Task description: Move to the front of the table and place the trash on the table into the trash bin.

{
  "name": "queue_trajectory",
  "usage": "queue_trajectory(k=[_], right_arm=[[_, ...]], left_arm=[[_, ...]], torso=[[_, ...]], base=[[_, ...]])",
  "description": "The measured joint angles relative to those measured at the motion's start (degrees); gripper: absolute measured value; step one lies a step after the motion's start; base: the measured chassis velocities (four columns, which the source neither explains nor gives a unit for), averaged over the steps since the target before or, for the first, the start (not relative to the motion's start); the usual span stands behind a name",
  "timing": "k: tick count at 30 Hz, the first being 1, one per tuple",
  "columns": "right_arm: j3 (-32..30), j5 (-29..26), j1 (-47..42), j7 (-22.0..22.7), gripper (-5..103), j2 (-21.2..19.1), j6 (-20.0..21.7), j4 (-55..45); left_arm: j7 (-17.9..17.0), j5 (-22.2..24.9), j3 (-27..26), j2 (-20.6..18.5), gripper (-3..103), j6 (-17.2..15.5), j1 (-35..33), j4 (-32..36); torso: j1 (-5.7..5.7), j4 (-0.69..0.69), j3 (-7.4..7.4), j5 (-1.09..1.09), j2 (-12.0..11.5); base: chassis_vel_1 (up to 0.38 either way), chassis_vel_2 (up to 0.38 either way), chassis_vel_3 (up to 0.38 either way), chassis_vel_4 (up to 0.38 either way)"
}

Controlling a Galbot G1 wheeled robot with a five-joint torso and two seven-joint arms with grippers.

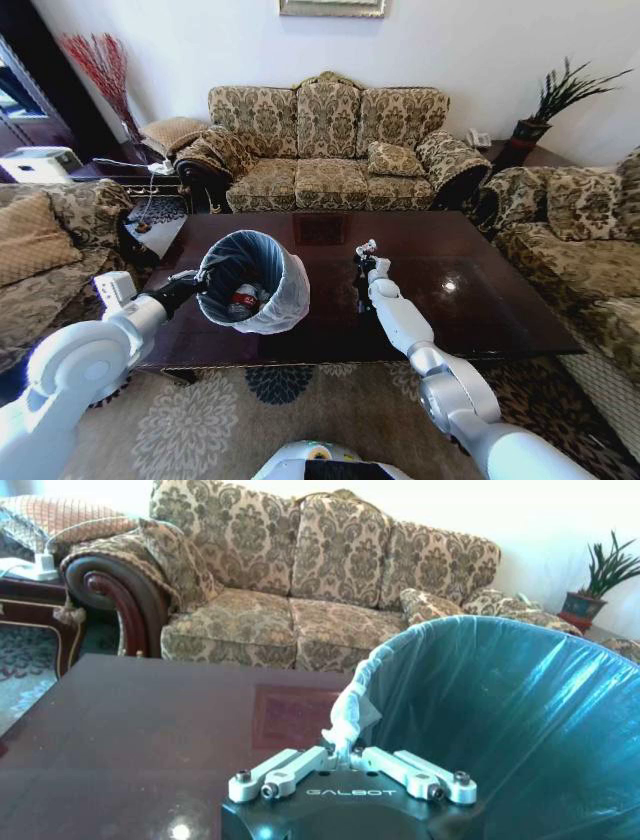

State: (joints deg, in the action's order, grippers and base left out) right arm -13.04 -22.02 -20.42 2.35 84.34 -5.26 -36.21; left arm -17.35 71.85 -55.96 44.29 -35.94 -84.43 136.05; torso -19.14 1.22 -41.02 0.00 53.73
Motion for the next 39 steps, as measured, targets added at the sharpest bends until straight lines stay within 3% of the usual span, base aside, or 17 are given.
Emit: queue_trajectory(k=[1,2,4,9,16,20,24,39], right_arm=[[0.0,0.0,0.0,0.0,25,0.0,0.0,0.0],[0.0,-0.1,-0.1,0.1,35,0.0,-0.4,-0.2],[0.0,0.0,-0.2,0.1,35,0.0,-0.5,-0.6],[0.1,1.5,-1.2,1.1,57,-0.1,-0.8,-4.2],[0.1,3.1,2.7,3.2,84,1.4,-4.2,1.5],[0.1,3.1,1.4,3.0,98,1.0,-4.4,0.0],[-0.1,2.3,0.3,0.7,99,0.2,-4.2,-1.2],[-0.1,2.1,0.6,0.6,100,0.3,-4.1,-0.3]], left_arm=[[0.0,0.0,0.0,0.0,0,0.0,0.0,0.0],[0.0,-0.1,0.1,0.1,0,0.0,-0.1,-0.1],[0.0,-0.1,0.2,0.2,0,0.0,-0.1,-0.1],[0.0,-0.2,0.2,0.2,0,0.0,-0.1,-0.5],[0.0,-0.3,0.4,0.3,0,0.0,0.1,-0.6],[0.0,-0.3,0.6,0.3,0,0.0,0.1,-0.7],[0.0,-0.3,1.4,0.4,0,0.0,0.7,-0.8],[0.0,-0.3,2.0,0.6,0,0.0,0.9,-0.9]], torso=[[0.0,0.0,0.0,0.0,0.0],[0.01,0.01,0.01,0.0,0.0],[0.01,0.01,0.01,-0.01,0.0],[0.01,0.0,0.02,-0.01,0.0],[0.01,0.03,0.02,-0.01,0.0],[0.01,0.02,0.02,-0.01,0.0],[0.03,-0.01,0.02,0.0,0.0],[0.05,0.0,0.03,0.0,0.0]], base=[[0.0,0.0,0.0,0.0],[0.0,0.0,0.0,0.0],[0.0,0.0,0.0,0.0],[0.0,0.0,0.0,0.0],[0.0,0.0,0.0,0.0],[0.0,0.0,0.0,0.0],[0.0,0.0,0.0,0.0],[-0.05,0.05,0.053,-0.049]])
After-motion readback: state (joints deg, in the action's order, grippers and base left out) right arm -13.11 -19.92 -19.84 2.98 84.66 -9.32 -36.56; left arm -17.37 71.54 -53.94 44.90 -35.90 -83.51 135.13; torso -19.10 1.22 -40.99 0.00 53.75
